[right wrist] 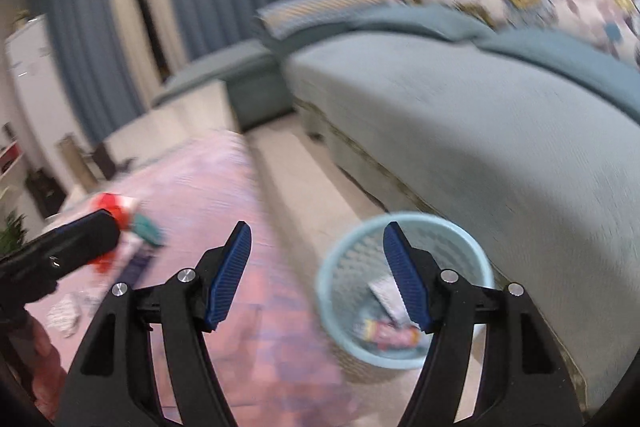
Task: Collect trash
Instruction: 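Grasp the dotted napkin with the left tool while the right grasps the milk box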
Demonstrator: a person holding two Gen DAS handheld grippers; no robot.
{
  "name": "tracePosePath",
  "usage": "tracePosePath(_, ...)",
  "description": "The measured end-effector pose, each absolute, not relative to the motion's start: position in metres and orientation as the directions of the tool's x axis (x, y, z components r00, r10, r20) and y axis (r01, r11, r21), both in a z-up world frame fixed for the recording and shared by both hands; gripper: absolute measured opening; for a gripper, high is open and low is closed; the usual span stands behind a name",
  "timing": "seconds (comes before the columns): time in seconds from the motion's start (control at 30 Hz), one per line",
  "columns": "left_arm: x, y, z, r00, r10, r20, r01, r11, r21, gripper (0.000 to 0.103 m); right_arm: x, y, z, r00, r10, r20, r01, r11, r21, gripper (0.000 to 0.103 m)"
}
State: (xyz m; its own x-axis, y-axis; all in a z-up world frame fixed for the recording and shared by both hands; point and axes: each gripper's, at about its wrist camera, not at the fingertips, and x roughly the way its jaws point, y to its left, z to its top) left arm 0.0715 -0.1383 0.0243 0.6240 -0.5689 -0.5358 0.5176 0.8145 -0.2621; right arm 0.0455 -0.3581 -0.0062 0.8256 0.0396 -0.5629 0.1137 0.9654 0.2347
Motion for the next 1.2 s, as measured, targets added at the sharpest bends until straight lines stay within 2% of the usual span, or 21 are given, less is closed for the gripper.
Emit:
tracePosePath(0.13,0.046,-0.085,0.034,0.711,-0.464,-0.528,0.416,0.883,-0.217,0.072,0.037,-0.302,0.015,0.853,0.140,-0.502,-0.030,0.975,0.222,0.065)
tracePosePath(0.27,0.028,-0.021,0.027,0.763,-0.335,-0.553,0.255,0.942,-0.220,0.072,0.041,-0.247,0.018,0.842,0.221,-0.493,-0.135,0.970,0.204,0.065)
tracePosePath(0.43,0.016,0.058,0.005,0.780,-0.175,-0.601,0.050,0.974,-0.219,0.069,0.042,-0.182,0.003,0.794,0.309,-0.523,-0.256,0.951,0.173,0.065)
tracePosePath(0.57,0.014,0.102,-0.023,0.728,-0.077,-0.681,-0.097,0.972,-0.214,0.069,0.048,-0.142,-0.023,0.735,0.339,-0.587,-0.322,0.937,0.138,0.065)
tracePosePath(0.73,0.020,0.131,-0.050,0.660,-0.089,-0.746,-0.174,0.948,-0.267,0.067,0.059,-0.110,-0.055,0.665,0.297,-0.685,-0.335,0.939,0.082,0.064)
tracePosePath(0.87,0.031,0.138,-0.067,0.617,-0.142,-0.774,-0.189,0.928,-0.321,0.060,0.073,-0.105,-0.067,0.636,0.263,-0.726,-0.318,0.946,0.064,0.039)
tracePosePath(0.9,0.034,0.137,-0.068,0.616,-0.149,-0.773,-0.187,0.926,-0.328,0.060,0.075,-0.109,-0.069,0.631,0.261,-0.730,-0.305,0.949,0.076,0.037)
tracePosePath(1.03,0.044,0.130,-0.072,0.615,-0.131,-0.778,-0.186,0.934,-0.305,0.053,0.079,-0.130,-0.073,0.646,0.201,-0.736,-0.218,0.973,0.075,0.035)
tracePosePath(1.2,0.056,0.118,-0.074,0.613,-0.103,-0.783,-0.179,0.948,-0.265,0.052,0.089,-0.167,-0.074,0.660,0.102,-0.744,-0.076,0.995,0.070,0.035)
